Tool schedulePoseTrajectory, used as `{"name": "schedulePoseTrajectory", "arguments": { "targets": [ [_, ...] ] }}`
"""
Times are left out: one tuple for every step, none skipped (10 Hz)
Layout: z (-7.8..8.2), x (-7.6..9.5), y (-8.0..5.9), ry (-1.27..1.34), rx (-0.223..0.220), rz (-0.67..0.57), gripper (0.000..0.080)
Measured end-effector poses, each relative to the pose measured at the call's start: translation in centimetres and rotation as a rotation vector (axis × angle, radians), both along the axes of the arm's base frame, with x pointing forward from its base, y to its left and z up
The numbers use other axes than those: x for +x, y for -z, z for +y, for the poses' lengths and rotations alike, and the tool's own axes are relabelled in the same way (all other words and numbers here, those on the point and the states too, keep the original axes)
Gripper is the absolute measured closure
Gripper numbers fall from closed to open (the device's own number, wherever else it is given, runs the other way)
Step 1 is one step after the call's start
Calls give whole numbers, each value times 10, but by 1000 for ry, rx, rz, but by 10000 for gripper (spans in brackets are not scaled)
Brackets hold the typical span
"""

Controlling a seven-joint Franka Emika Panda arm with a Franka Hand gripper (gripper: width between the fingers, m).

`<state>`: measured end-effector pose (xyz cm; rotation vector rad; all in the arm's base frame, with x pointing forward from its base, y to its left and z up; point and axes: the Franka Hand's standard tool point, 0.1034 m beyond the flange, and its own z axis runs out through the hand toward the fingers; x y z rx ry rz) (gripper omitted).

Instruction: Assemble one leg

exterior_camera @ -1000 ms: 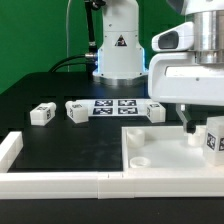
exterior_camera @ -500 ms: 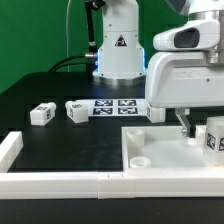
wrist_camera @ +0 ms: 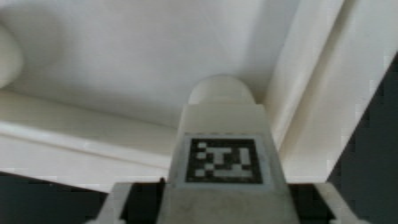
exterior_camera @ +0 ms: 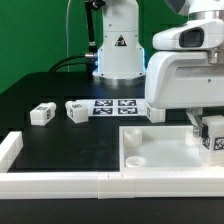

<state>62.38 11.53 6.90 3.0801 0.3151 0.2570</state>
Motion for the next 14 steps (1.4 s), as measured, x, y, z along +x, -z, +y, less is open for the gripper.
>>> {"name": "schedulePoseTrajectory", "arguments": {
  "targets": [
    [0,0,0,-1,-1,0,507],
    [0,0,0,59,12,-2,507],
    [2,-2,2,227,43,-12,507],
    [3,-2,2,381,70,-14,507],
    [3,-2,2,496,90,-16,507],
    [3,-2,2,607,115,-15,507],
    [3,-2,2,725,141,-14,507],
    [4,-2,2,822,162,-12,507],
    [5,-3,3,984,197,-7,507],
    [8,-4,3,1111,219,-8,507],
    [10,-5,3,1212,237,-7,507],
    [12,-6,3,1347,261,-4,507],
    [12,-6,3,1432,279,-1,507],
    [13,-6,3,1465,287,1,507]
  ]
}}
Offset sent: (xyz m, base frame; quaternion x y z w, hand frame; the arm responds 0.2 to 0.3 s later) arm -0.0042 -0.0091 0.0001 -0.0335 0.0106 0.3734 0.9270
